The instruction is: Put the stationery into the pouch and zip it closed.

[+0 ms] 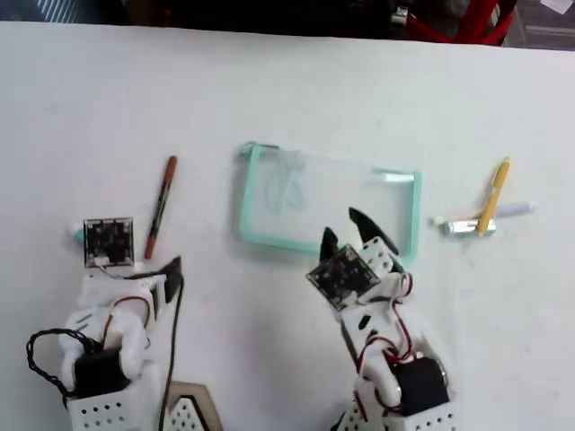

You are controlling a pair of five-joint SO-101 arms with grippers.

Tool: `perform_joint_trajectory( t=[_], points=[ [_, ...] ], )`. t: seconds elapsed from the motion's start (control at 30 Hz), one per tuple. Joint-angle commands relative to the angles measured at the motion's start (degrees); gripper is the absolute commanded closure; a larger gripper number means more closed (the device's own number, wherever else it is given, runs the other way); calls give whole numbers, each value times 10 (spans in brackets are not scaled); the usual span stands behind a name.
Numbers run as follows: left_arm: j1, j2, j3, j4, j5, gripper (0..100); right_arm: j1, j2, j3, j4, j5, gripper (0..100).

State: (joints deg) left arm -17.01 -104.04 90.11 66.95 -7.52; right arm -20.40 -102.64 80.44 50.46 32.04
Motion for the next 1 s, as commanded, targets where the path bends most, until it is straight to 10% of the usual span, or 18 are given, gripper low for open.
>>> perform_joint_trajectory(
  t=[0.0,0.43,0.97],
  points=[
    [-4,-5,-11,-8,-7,699,-26,18,-70,7,-4,857],
    [-4,-5,-2,-10,-7,695,-94,609,-503,93,-153,854],
    [-4,-5,18,-25,-7,695,-167,1338,-1251,253,-120,842]
  ],
)
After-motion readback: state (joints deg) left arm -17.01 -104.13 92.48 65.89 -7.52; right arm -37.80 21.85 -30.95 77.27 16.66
